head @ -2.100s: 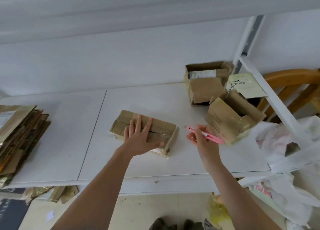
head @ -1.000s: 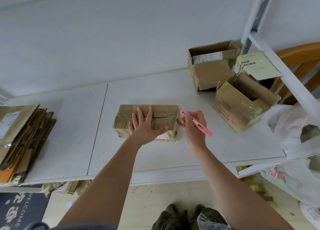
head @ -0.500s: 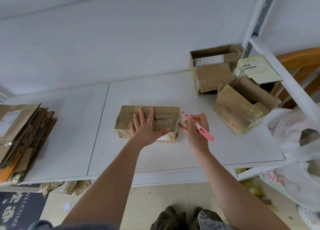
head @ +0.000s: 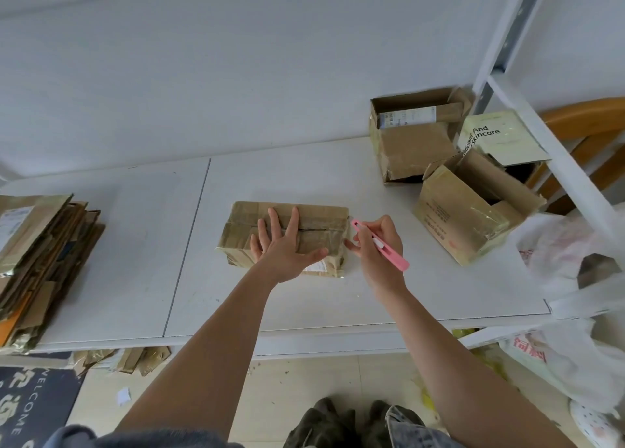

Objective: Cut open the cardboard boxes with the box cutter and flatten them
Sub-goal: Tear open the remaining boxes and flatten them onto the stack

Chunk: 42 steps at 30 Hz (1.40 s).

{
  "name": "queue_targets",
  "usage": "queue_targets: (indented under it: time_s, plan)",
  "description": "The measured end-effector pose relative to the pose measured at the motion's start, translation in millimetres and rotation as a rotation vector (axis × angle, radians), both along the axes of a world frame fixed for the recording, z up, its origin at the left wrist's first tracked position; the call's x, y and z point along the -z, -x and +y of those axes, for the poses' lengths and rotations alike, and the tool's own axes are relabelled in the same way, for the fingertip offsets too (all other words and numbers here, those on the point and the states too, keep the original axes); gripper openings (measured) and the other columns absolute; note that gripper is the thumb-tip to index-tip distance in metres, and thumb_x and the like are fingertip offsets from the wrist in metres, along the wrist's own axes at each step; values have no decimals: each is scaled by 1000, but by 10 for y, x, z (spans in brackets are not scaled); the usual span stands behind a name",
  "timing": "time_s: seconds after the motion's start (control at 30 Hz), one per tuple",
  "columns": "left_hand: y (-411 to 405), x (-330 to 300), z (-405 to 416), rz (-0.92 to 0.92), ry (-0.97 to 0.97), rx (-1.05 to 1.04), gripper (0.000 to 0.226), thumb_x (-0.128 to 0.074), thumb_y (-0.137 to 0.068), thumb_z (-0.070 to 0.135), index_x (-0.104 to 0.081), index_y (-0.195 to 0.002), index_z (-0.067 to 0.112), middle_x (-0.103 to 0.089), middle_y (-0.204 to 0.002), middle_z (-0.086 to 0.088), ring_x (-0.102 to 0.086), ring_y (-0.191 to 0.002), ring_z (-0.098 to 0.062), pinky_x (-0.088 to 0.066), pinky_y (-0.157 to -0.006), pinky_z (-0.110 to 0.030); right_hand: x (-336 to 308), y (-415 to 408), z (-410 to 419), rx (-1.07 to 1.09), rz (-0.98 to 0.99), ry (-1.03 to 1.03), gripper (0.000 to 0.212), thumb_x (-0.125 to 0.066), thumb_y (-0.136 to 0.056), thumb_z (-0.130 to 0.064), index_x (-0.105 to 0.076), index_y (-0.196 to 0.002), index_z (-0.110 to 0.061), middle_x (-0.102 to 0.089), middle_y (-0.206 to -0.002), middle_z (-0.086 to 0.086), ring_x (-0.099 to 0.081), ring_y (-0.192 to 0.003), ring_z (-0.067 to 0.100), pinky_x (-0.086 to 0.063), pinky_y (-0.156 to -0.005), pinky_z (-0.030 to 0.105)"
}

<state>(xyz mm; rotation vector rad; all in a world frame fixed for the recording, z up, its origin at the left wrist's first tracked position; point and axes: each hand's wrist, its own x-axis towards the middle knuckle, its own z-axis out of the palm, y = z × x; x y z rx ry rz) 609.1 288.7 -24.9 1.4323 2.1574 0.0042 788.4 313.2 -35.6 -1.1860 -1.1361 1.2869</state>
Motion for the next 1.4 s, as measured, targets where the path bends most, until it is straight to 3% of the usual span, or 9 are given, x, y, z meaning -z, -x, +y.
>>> queue_targets:
  time_s: [0.27, 0.57, 0.83, 0.93, 1.03, 1.13, 1.27, 1.33, 1.4]
  plan:
    - [2, -6, 6, -6, -1, -2, 111, -48, -73, 84, 22, -149, 44, 40, -154, -3, 32, -144, -29, 15, -116, -48, 34, -43, -140, -90, 56, -12, 24, -49, -98, 3, -40, -79, -7, -60, -65, -11, -67, -74, 5, -59, -74, 27]
    - [5, 5, 20, 17, 6, -6, 112, -47, -71, 86, 23, -148, 46, 41, -154, -3, 31, -145, -30, 15, -116, -49, 55, -110, -288, -156, 40, -28, 24, -51, -97, 4, -40, -78, -7, -53, -64, -8, -69, -93, 17, -61, -82, 39]
    - [-21, -35, -12, -68, -57, -38, 110, -55, -72, 81, 14, -151, 46, 36, -157, 0, 30, -145, -26, 15, -117, -46, -22, -347, -316, -186, -77, -66, 19, -56, -95, -1, -48, -79, -8, -58, -70, 2, -65, -73, 18, -58, -78, 56]
    - [-22, -98, -80, -166, -178, -123, 100, -62, -78, 71, -4, -155, 43, 26, -161, 3, 27, -147, -21, 16, -117, -44, -103, -322, -90, -38, -81, -123, 13, -56, -97, -6, -51, -85, -10, -62, -77, 8, -62, -76, 35, -53, -70, 44]
    - [35, -152, -184, -33, -457, -356, 82, -67, -86, 50, -24, -152, 31, 14, -163, -2, 22, -148, -23, 15, -116, -47, -214, -169, 166, -37, -102, -171, 8, -53, -99, -9, -51, -92, -7, -63, -85, 7, -64, -81, 13, -49, -69, 26]
    - [94, -192, -293, 3, -413, -723, 92, -70, -85, 46, -13, -152, 20, 13, -160, -6, 6, -147, -39, -5, -119, -57, -232, -18, 294, -134, -117, -197, 8, -51, -100, -6, -49, -96, 1, -65, -94, 11, -66, -96, 5, -52, -75, 24]
    - [161, -300, -296, -411, -349, -1153, 97, -76, -84, 29, -7, -151, 21, -7, -150, -11, -45, -104, -33, -47, -82, -42, -154, 59, 184, -206, -187, -262, 7, -49, -101, -6, -46, -94, -4, -61, -89, 21, -63, -80, -3, -46, -66, 14]
    - [205, -348, -267, -389, -416, -1105, 72, -67, -88, 12, -22, -144, 17, -18, -141, -13, -48, -78, -25, -45, -60, -33, -111, 65, 28, -306, -202, -235, 8, -49, -102, -11, -46, -95, -8, -62, -91, 16, -70, -81, 13, -49, -64, 28]
    - [213, -385, -221, -283, -382, -954, 56, -62, -89, 22, -33, -135, 14, -24, -134, -13, -54, -82, -29, -49, -62, -34, -74, 60, -115, -371, -210, -197, 9, -49, -103, -16, -46, -96, -11, -59, -87, 21, -71, -73, 34, -49, -56, 45]
